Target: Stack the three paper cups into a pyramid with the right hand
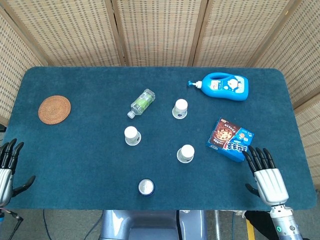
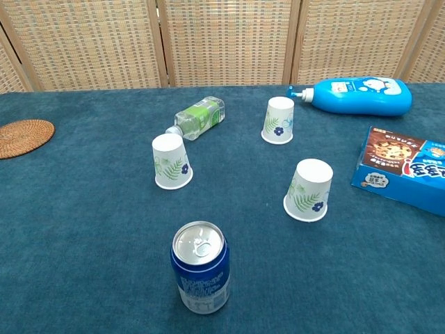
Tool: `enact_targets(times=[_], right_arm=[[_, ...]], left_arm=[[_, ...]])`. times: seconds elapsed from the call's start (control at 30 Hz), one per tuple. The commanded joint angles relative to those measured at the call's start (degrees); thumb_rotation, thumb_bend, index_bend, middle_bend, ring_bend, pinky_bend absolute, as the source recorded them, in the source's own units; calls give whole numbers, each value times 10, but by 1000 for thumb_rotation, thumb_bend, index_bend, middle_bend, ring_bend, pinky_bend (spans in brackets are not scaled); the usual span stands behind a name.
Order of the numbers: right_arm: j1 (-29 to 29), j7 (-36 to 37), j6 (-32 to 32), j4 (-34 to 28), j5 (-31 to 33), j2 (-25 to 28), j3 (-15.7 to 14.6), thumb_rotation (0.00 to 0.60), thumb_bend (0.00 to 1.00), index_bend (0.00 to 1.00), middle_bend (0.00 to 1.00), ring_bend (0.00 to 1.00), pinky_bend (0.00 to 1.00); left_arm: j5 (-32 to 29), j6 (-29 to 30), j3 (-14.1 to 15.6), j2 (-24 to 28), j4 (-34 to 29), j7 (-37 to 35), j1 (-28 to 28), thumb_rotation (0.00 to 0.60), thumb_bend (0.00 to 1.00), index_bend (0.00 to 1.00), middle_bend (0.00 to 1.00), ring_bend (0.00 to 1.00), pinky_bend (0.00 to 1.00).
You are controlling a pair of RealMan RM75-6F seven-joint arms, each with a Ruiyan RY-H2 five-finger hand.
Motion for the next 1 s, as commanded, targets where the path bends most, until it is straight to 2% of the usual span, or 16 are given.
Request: enact_targets(times=[0.03,0.63,1.0], right_arm=[[0,0,0,0,-1,0,-1,600,119,86,0,0,52],[3,17,-8,7,13,3,4,600,119,86,0,0,53],[29,43,-37,1,51,13,38,600,117,99,0,0,56]], left_arm=[[0,0,0,0,0,0,0,600,236,0,0,0,67],[3,0,0,-1,-3,7,-1,600,236,0,0,0,67],[-12,-16,-3,-4,2,8,-7,600,236,0,0,0,66]])
